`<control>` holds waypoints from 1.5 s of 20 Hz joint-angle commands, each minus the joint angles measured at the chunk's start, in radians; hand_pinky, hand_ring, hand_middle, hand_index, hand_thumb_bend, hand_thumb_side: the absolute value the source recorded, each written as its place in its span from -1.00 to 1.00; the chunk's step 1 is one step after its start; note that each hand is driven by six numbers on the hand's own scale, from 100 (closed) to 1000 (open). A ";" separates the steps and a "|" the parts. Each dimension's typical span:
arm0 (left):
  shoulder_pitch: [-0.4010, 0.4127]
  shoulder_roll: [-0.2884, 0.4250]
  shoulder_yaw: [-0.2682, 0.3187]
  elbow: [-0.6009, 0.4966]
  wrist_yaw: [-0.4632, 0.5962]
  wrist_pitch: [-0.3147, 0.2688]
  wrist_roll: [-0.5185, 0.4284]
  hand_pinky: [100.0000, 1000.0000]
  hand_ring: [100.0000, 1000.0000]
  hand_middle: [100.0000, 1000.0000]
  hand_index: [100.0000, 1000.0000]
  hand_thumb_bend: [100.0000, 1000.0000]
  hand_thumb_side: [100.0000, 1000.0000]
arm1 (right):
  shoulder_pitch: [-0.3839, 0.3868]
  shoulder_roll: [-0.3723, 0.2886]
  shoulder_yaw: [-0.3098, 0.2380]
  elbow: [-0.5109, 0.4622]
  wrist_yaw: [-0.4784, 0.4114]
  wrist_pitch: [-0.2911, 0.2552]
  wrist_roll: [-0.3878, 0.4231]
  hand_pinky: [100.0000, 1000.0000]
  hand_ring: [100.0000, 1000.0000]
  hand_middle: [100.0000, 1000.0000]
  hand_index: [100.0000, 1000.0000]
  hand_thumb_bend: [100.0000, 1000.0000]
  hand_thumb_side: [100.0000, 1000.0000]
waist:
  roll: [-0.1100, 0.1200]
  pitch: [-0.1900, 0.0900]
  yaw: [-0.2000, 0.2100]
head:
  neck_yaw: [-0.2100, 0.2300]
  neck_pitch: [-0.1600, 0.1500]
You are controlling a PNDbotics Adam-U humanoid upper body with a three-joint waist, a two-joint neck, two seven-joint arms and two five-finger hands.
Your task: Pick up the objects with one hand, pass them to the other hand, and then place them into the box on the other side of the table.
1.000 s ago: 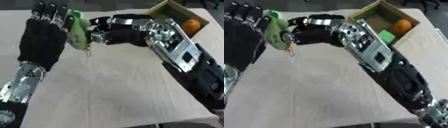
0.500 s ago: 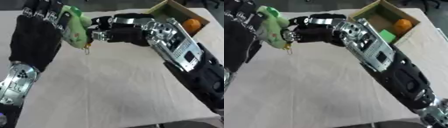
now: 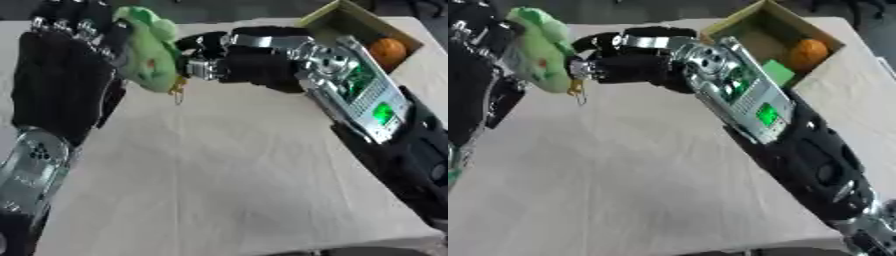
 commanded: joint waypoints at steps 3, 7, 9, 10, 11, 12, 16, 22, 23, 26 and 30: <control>-0.004 0.003 0.017 0.023 0.176 0.037 0.031 -0.31 -0.25 -0.46 -0.15 -0.51 -1.00 | -0.010 -0.026 -0.013 -0.013 -0.004 0.053 0.050 1.00 0.97 0.60 1.00 -1.00 0.28 | 0.005 -0.020 0.001 | 0.002 -0.014; -0.004 0.013 0.017 0.049 0.237 0.038 0.028 -0.30 -0.25 -0.45 -0.15 -0.47 -1.00 | -0.007 -0.027 -0.016 -0.013 -0.009 0.052 0.047 1.00 0.97 0.60 1.00 -1.00 0.29 | 0.007 -0.021 0.000 | 0.002 -0.014; -0.003 0.015 0.018 0.056 0.236 0.034 0.023 -0.31 -0.26 -0.46 -0.16 -0.47 -1.00 | -0.009 -0.026 -0.019 -0.013 -0.015 0.048 0.045 1.00 0.97 0.60 1.00 -1.00 0.28 | 0.007 -0.020 0.000 | 0.002 -0.015; -0.003 0.016 0.018 0.060 0.238 0.034 0.021 -0.31 -0.25 -0.46 -0.15 -0.47 -1.00 | -0.009 -0.026 -0.021 -0.013 -0.019 0.046 0.043 1.00 0.97 0.60 1.00 -1.00 0.28 | 0.007 -0.020 0.000 | 0.002 -0.015; -0.003 0.017 0.019 0.062 0.237 0.033 0.020 -0.31 -0.25 -0.46 -0.16 -0.46 -1.00 | -0.009 -0.025 -0.023 -0.013 -0.021 0.044 0.041 1.00 0.97 0.60 1.00 -1.00 0.28 | 0.007 -0.020 0.000 | 0.002 -0.016; -0.002 0.018 0.019 0.063 0.236 0.032 0.019 -0.31 -0.25 -0.46 -0.16 -0.46 -1.00 | -0.008 -0.026 -0.024 -0.013 -0.023 0.043 0.038 1.00 0.97 0.60 1.00 -1.00 0.28 | 0.007 -0.020 0.000 | 0.002 -0.016; 0.001 0.020 0.020 0.071 0.229 0.029 0.009 -0.31 -0.25 -0.45 -0.16 -0.43 -1.00 | -0.008 -0.026 -0.025 -0.013 -0.021 0.036 0.031 1.00 0.97 0.60 1.00 -1.00 0.22 | 0.007 -0.019 0.001 | 0.001 -0.016; 0.000 0.017 0.018 0.081 0.199 0.027 -0.039 -0.30 -0.24 -0.48 -0.16 -0.36 -1.00 | -0.013 -0.022 -0.025 -0.013 0.038 -0.027 -0.004 1.00 0.98 0.61 1.00 -1.00 0.00 | 0.007 -0.019 0.000 | -0.001 -0.014; 0.000 0.016 0.018 0.080 0.189 0.028 -0.046 -0.30 -0.24 -0.48 -0.16 -0.36 -1.00 | -0.014 -0.021 -0.023 -0.013 0.051 -0.035 -0.010 1.00 0.98 0.61 1.00 -1.00 0.00 | 0.007 -0.019 0.000 | -0.001 -0.014; 0.000 0.011 0.019 0.080 0.162 0.034 -0.065 -0.30 -0.24 -0.46 -0.15 -0.33 -1.00 | -0.016 -0.013 -0.019 -0.013 0.111 -0.056 -0.036 1.00 0.99 0.61 1.00 -1.00 -0.21 | 0.006 -0.020 -0.001 | -0.002 -0.012; 0.002 0.008 0.017 0.080 0.136 0.041 -0.083 -0.30 -0.24 -0.46 -0.15 -0.32 -1.00 | -0.013 0.014 -0.003 -0.013 0.193 -0.076 -0.057 1.00 0.99 0.61 1.00 -1.00 -0.20 | 0.004 -0.021 -0.001 | -0.006 -0.009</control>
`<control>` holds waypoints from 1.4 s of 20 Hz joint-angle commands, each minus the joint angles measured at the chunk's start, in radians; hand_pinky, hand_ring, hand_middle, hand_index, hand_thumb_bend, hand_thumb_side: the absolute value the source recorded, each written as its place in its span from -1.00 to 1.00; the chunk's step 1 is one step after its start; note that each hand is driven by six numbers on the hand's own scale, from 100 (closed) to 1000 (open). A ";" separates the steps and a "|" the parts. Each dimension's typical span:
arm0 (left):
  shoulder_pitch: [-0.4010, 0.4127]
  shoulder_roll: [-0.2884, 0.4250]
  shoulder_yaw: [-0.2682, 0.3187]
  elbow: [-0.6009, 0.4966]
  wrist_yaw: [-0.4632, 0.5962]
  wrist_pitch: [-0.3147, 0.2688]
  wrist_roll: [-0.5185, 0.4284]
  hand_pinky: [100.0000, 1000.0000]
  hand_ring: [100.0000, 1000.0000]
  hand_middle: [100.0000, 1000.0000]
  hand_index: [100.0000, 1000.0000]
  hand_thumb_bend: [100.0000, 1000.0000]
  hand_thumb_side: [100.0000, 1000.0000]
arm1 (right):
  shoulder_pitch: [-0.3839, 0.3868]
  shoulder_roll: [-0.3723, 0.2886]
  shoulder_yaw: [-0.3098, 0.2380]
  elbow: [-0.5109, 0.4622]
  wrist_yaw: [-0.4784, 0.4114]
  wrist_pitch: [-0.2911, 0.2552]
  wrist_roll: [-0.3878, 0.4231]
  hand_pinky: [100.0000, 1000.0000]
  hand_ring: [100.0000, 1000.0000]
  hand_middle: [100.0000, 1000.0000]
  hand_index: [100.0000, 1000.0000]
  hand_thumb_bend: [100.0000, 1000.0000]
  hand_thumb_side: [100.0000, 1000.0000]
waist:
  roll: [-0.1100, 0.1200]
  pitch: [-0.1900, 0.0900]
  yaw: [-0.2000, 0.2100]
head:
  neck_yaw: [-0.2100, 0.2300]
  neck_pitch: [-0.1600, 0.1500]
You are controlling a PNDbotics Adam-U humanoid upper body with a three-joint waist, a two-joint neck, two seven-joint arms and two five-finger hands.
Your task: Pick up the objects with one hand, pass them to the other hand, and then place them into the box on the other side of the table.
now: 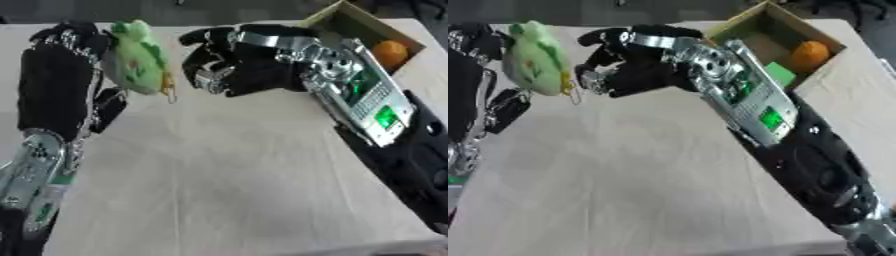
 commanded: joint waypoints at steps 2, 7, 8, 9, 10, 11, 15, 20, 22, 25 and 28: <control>-0.010 0.005 0.005 -0.016 -0.026 0.002 -0.013 -0.29 -0.23 -0.46 -0.15 -0.32 -1.00 | -0.016 0.017 0.009 -0.013 0.057 -0.006 0.000 1.00 0.99 0.61 1.00 -1.00 -0.18 | -0.001 -0.022 0.000 | -0.006 -0.002; -0.008 0.000 0.003 -0.021 -0.056 -0.002 -0.014 -0.29 -0.23 -0.46 -0.15 -0.30 -1.00 | -0.012 0.052 0.021 -0.013 0.087 0.006 0.008 1.00 0.99 0.61 1.00 -1.00 -0.13 | -0.007 -0.023 0.001 | -0.006 0.002; -0.008 -0.001 0.003 -0.021 -0.061 -0.002 -0.014 -0.29 -0.23 -0.46 -0.15 -0.30 -1.00 | -0.012 0.058 0.024 -0.013 0.091 0.005 0.010 1.00 0.99 0.61 1.00 -1.00 -0.10 | -0.008 -0.023 0.001 | -0.005 0.003; -0.007 -0.001 0.003 -0.021 -0.065 -0.002 -0.014 -0.29 -0.23 -0.46 -0.15 -0.31 -1.00 | -0.012 0.062 0.027 -0.013 0.093 0.005 0.013 1.00 0.99 0.61 1.00 -1.00 -0.10 | -0.009 -0.023 0.001 | -0.005 0.004; -0.007 -0.001 0.003 -0.021 -0.067 -0.002 -0.014 -0.29 -0.23 -0.47 -0.15 -0.30 -1.00 | -0.011 0.064 0.029 -0.013 0.095 0.004 0.016 1.00 0.99 0.61 1.00 -1.00 -0.07 | -0.010 -0.023 0.001 | -0.005 0.005; -0.006 -0.002 0.003 -0.022 -0.069 -0.002 -0.013 -0.29 -0.23 -0.47 -0.15 -0.31 -1.00 | -0.012 0.066 0.029 -0.013 0.094 0.002 0.018 1.00 0.99 0.61 1.00 -1.00 -0.10 | -0.010 -0.023 0.001 | -0.006 0.006; -0.006 -0.002 0.004 -0.025 -0.077 -0.001 -0.012 -0.29 -0.22 -0.48 -0.15 -0.31 -1.00 | -0.014 0.071 0.026 -0.013 0.087 -0.002 0.020 1.00 0.99 0.61 1.00 -1.00 -0.07 | -0.011 -0.023 0.001 | -0.007 0.006; -0.003 -0.002 0.006 -0.026 -0.086 0.000 -0.011 -0.29 -0.22 -0.47 -0.15 -0.30 -1.00 | -0.015 0.076 0.028 -0.013 0.070 -0.007 0.023 1.00 0.99 0.61 1.00 -1.00 -0.03 | -0.011 -0.023 0.000 | -0.010 0.007; -0.003 -0.002 0.006 -0.027 -0.087 0.000 -0.011 -0.29 -0.22 -0.48 -0.15 -0.31 -1.00 | -0.017 0.076 0.026 -0.013 0.063 -0.010 0.023 1.00 0.99 0.61 1.00 -1.00 -0.02 | -0.011 -0.022 0.001 | -0.011 0.008; -0.004 -0.002 0.007 -0.033 -0.092 0.000 -0.008 -0.28 -0.22 -0.47 -0.15 -0.31 -1.00 | -0.019 0.077 0.023 -0.013 0.053 -0.009 0.014 1.00 0.99 0.61 1.00 -1.00 0.00 | -0.012 -0.022 0.003 | -0.012 0.010; -0.007 0.000 0.006 -0.043 -0.113 -0.008 -0.005 -0.27 -0.21 -0.45 -0.15 -0.29 -1.00 | -0.016 0.077 0.024 -0.013 0.056 0.003 0.002 1.00 0.99 0.61 1.00 -1.00 0.05 | -0.013 -0.022 0.006 | -0.015 0.011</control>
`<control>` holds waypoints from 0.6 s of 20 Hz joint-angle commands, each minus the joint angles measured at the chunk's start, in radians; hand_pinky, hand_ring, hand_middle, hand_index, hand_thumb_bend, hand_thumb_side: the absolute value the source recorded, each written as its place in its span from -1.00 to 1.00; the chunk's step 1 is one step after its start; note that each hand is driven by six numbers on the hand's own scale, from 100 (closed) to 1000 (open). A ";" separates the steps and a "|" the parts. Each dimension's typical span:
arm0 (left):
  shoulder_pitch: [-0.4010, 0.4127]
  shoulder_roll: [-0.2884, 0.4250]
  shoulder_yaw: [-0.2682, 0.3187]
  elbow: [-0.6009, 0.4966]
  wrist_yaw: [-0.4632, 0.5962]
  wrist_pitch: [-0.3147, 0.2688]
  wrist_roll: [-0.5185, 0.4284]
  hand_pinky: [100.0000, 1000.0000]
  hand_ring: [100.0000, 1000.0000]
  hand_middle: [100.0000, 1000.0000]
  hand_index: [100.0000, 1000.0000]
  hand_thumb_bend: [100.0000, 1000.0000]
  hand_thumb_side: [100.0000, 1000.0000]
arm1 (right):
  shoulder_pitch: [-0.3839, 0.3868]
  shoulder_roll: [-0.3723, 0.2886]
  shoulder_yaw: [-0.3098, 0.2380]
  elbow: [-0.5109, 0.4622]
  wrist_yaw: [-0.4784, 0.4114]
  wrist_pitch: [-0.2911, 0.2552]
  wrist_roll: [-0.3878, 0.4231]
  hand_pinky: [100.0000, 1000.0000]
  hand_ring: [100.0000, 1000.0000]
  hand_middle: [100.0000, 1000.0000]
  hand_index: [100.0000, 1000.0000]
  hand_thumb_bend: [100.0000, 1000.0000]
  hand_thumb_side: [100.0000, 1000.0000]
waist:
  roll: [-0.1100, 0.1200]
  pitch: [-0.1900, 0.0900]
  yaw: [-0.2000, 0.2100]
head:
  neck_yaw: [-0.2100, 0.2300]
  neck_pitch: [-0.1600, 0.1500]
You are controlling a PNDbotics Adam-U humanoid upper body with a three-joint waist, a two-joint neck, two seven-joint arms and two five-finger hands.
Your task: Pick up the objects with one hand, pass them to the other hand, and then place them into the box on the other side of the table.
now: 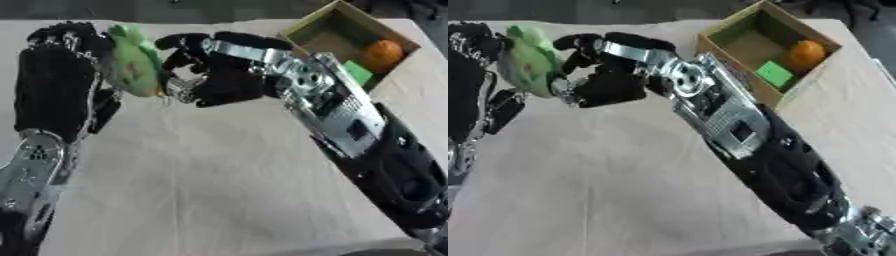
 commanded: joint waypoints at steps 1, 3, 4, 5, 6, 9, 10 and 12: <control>-0.015 0.001 0.006 -0.033 -0.026 -0.007 0.005 -0.27 -0.21 -0.45 -0.15 -0.28 -1.00 | -0.015 -0.001 -0.007 -0.013 -0.001 0.016 -0.008 1.00 0.99 0.61 1.00 -1.00 0.15 | 0.001 -0.022 0.002 | -0.004 0.002; -0.016 -0.001 0.005 -0.037 -0.039 -0.010 0.002 -0.27 -0.21 -0.45 -0.15 -0.28 -1.00 | -0.013 0.003 -0.001 -0.013 0.002 0.029 -0.006 1.00 0.99 0.61 1.00 -1.00 0.20 | 0.001 -0.021 0.004 | -0.006 0.001; -0.017 -0.002 0.005 -0.039 -0.043 -0.011 0.001 -0.27 -0.21 -0.44 -0.15 -0.28 -1.00 | -0.012 0.004 0.002 -0.013 0.002 0.036 -0.003 1.00 0.99 0.61 1.00 -1.00 0.22 | 0.001 -0.021 0.005 | -0.006 0.000; -0.017 -0.002 0.004 -0.040 -0.045 -0.012 0.000 -0.27 -0.21 -0.44 -0.15 -0.28 -1.00 | -0.012 0.005 0.003 -0.013 0.001 0.042 0.001 1.00 0.99 0.61 1.00 -1.00 0.25 | 0.000 -0.020 0.006 | -0.006 -0.001; -0.018 -0.003 0.004 -0.042 -0.047 -0.012 -0.001 -0.27 -0.21 -0.44 -0.15 -0.28 -1.00 | -0.012 0.006 0.004 -0.013 -0.001 0.049 0.005 1.00 0.99 0.61 1.00 -1.00 0.25 | 0.000 -0.020 0.006 | -0.007 -0.002; -0.019 -0.003 0.003 -0.043 -0.050 -0.012 -0.006 -0.27 -0.21 -0.44 -0.15 -0.28 -1.00 | -0.013 0.009 0.005 -0.013 -0.010 0.065 0.014 1.00 0.98 0.61 1.00 -1.00 0.34 | 0.001 -0.019 0.009 | -0.009 -0.001; -0.019 -0.004 0.002 -0.043 -0.049 -0.012 -0.007 -0.27 -0.21 -0.45 -0.15 -0.28 -1.00 | -0.014 0.011 0.005 -0.013 -0.016 0.070 0.017 1.00 0.98 0.61 1.00 -1.00 0.35 | 0.001 -0.019 0.009 | -0.010 -0.001; -0.017 -0.003 0.001 -0.044 -0.045 -0.013 -0.011 -0.27 -0.21 -0.45 -0.15 -0.28 -1.00 | -0.014 0.013 0.005 -0.013 -0.028 0.080 0.023 1.00 0.98 0.61 1.00 -1.00 0.39 | 0.001 -0.020 0.010 | -0.012 0.003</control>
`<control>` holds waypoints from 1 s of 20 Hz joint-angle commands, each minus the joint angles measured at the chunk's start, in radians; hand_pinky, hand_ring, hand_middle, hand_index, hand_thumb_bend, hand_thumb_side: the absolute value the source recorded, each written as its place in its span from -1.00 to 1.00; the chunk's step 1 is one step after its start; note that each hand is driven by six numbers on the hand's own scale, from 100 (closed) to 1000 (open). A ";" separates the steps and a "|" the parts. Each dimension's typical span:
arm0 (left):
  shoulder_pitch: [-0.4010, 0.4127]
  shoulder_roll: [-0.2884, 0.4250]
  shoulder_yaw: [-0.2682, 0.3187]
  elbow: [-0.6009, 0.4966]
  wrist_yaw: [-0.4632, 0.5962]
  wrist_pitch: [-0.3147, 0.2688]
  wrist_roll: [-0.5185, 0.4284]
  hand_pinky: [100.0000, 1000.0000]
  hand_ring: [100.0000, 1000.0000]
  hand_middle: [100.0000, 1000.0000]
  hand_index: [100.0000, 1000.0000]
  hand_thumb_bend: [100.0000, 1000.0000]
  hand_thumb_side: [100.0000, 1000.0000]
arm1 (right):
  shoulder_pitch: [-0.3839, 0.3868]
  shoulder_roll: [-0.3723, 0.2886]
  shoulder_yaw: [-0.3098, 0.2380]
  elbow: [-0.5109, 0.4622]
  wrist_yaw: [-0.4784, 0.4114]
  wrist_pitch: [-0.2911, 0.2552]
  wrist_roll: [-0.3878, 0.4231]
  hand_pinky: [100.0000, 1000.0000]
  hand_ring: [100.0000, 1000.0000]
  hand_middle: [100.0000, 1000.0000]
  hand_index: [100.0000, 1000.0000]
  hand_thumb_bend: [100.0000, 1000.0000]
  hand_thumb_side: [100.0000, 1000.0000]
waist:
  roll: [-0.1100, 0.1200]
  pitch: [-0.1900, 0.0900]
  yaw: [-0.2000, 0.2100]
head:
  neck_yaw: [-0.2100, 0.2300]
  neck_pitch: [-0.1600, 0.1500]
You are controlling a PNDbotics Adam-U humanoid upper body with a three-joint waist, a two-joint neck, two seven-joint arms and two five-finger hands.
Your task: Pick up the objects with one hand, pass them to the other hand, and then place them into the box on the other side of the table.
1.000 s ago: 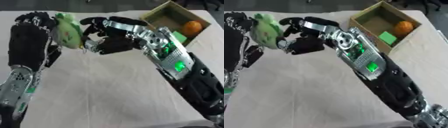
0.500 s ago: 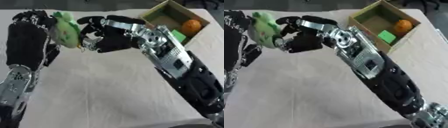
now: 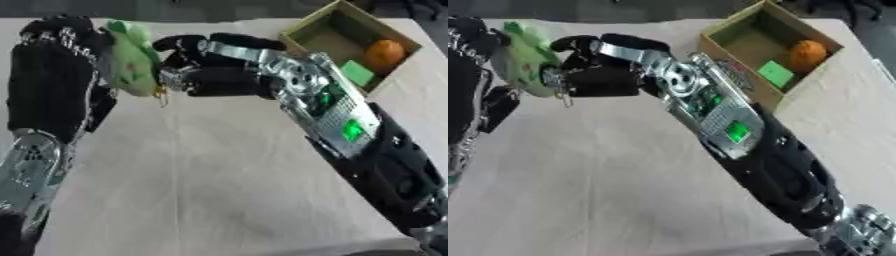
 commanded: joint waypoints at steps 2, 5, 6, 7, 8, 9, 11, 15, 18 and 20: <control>-0.015 -0.004 0.000 -0.021 -0.001 -0.003 -0.010 -0.27 -0.21 -0.44 -0.15 -0.27 -1.00 | -0.014 0.000 0.001 -0.013 -0.032 0.034 0.025 1.00 0.98 0.61 1.00 -1.00 0.46 | 0.004 -0.022 0.002 | -0.005 0.004; -0.014 -0.011 0.001 -0.015 -0.007 -0.004 -0.015 -0.27 -0.21 -0.44 -0.15 -0.26 -1.00 | -0.013 0.001 0.005 -0.013 -0.052 0.050 0.039 1.00 0.98 0.61 1.00 -1.00 0.54 | 0.004 -0.022 0.003 | -0.005 0.004; -0.013 -0.014 0.002 -0.013 -0.011 -0.005 -0.017 -0.27 -0.21 -0.44 -0.15 -0.26 -1.00 | -0.013 0.002 0.006 -0.013 -0.058 0.054 0.043 1.00 0.98 0.61 1.00 -1.00 0.55 | 0.004 -0.023 0.003 | -0.005 0.005; -0.013 -0.016 0.001 -0.011 -0.015 -0.005 -0.018 -0.27 -0.20 -0.44 -0.15 -0.26 -1.00 | -0.014 0.002 0.006 -0.013 -0.062 0.057 0.046 1.00 0.98 0.61 1.00 -1.00 0.56 | 0.004 -0.023 0.003 | -0.005 0.005; -0.013 -0.018 0.001 -0.009 -0.019 -0.005 -0.020 -0.27 -0.20 -0.44 -0.15 -0.25 -1.00 | -0.014 0.002 0.006 -0.013 -0.067 0.059 0.048 1.00 0.98 0.61 1.00 -1.00 0.57 | 0.004 -0.023 0.003 | -0.004 0.005; -0.013 -0.020 0.001 -0.007 -0.022 -0.006 -0.021 -0.26 -0.20 -0.44 -0.15 -0.24 -1.00 | -0.015 0.003 0.006 -0.013 -0.071 0.061 0.050 1.00 0.98 0.61 1.00 -1.00 0.58 | 0.004 -0.023 0.004 | -0.004 0.005; -0.012 -0.021 0.001 -0.002 -0.029 -0.006 -0.025 -0.26 -0.20 -0.43 -0.15 -0.23 -1.00 | -0.015 0.003 0.007 -0.013 -0.076 0.064 0.054 1.00 0.98 0.61 1.00 -1.00 0.60 | 0.004 -0.023 0.004 | -0.004 0.005; -0.012 -0.022 0.000 0.002 -0.041 -0.006 -0.030 -0.26 -0.20 -0.42 -0.15 -0.22 -1.00 | -0.018 0.004 0.009 -0.013 -0.079 0.065 0.058 1.00 0.98 0.61 1.00 -1.00 0.58 | 0.004 -0.023 0.002 | -0.006 0.006; -0.009 -0.017 0.001 -0.001 -0.053 -0.006 -0.028 -0.26 -0.20 -0.43 -0.15 -0.22 -1.00 | -0.014 0.003 0.007 -0.013 -0.062 0.058 0.047 1.00 0.98 0.61 1.00 -1.00 0.53 | 0.002 -0.024 -0.002 | -0.003 0.008; -0.007 -0.015 0.001 -0.003 -0.058 -0.006 -0.028 -0.26 -0.20 -0.43 -0.15 -0.22 -1.00 | -0.012 0.003 0.008 -0.013 -0.054 0.051 0.041 1.00 0.98 0.61 1.00 -1.00 0.53 | 0.001 -0.024 -0.003 | -0.003 0.008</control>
